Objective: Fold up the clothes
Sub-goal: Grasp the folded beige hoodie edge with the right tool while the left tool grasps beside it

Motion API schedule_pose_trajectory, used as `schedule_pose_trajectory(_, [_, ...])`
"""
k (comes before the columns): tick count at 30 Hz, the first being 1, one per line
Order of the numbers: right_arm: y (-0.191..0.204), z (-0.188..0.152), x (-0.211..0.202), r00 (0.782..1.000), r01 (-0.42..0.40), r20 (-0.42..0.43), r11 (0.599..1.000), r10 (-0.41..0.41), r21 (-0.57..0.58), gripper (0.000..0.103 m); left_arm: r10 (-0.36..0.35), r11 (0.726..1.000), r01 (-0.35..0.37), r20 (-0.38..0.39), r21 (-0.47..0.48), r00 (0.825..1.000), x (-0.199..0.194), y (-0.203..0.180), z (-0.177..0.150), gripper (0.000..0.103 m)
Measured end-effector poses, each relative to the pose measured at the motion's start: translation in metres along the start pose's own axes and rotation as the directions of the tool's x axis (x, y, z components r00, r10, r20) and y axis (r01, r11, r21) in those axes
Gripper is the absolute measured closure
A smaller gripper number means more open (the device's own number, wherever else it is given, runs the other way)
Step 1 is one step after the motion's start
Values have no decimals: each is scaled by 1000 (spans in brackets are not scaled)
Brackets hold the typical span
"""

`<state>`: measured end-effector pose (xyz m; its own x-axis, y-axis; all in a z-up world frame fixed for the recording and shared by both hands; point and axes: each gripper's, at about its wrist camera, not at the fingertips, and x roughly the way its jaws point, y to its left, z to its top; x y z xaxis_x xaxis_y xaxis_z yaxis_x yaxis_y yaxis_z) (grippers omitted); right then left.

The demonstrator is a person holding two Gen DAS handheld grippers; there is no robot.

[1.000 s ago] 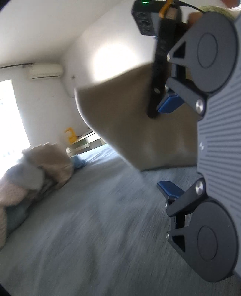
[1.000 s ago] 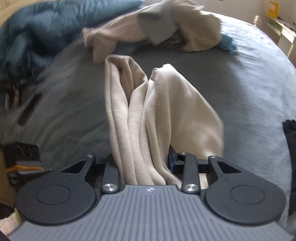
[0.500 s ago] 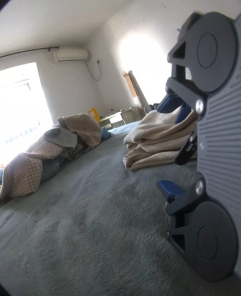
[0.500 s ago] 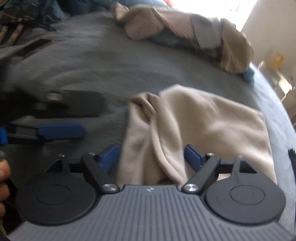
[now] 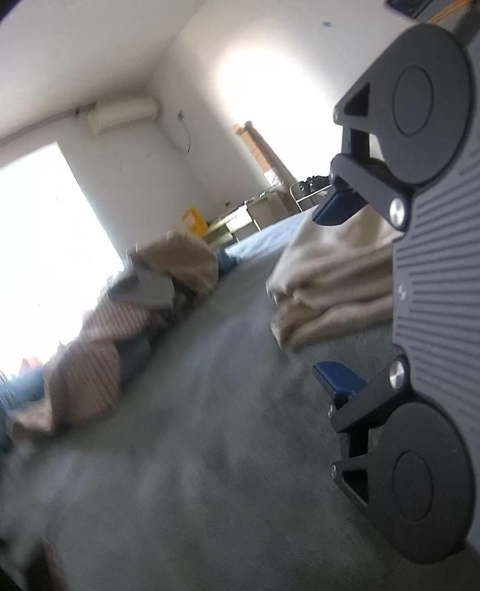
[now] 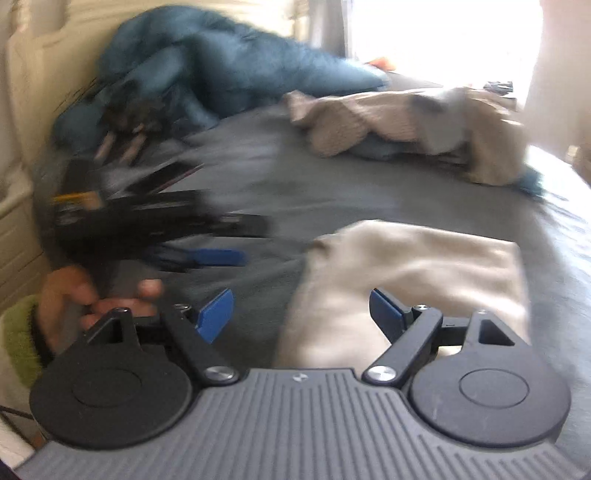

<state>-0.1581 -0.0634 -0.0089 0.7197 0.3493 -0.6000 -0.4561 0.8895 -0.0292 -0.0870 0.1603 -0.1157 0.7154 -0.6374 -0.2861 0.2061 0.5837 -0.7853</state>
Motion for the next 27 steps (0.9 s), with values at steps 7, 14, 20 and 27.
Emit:
schedule_pose_trajectory(7, [-22, -32, 15, 995, -71, -63, 985, 81, 157, 44, 0, 992, 9, -76, 122, 997, 46, -33, 19, 29])
schedule_pose_trajectory(14, [12, -38, 35, 999, 14, -45, 999, -16, -36, 41, 98, 984, -67, -188, 162, 977, 99, -34, 38, 37])
schedule_pose_trajectory(20, [30, -38, 54, 990, 130, -22, 968, -138, -215, 46, 154, 976, -109, -242, 190, 958, 120, -29, 54, 37])
schedule_pose_trajectory(27, [17, -41, 46, 990, 137, -11, 977, -141, -166, 69, 136, 985, -98, -281, 143, 950, 136, -26, 61, 39])
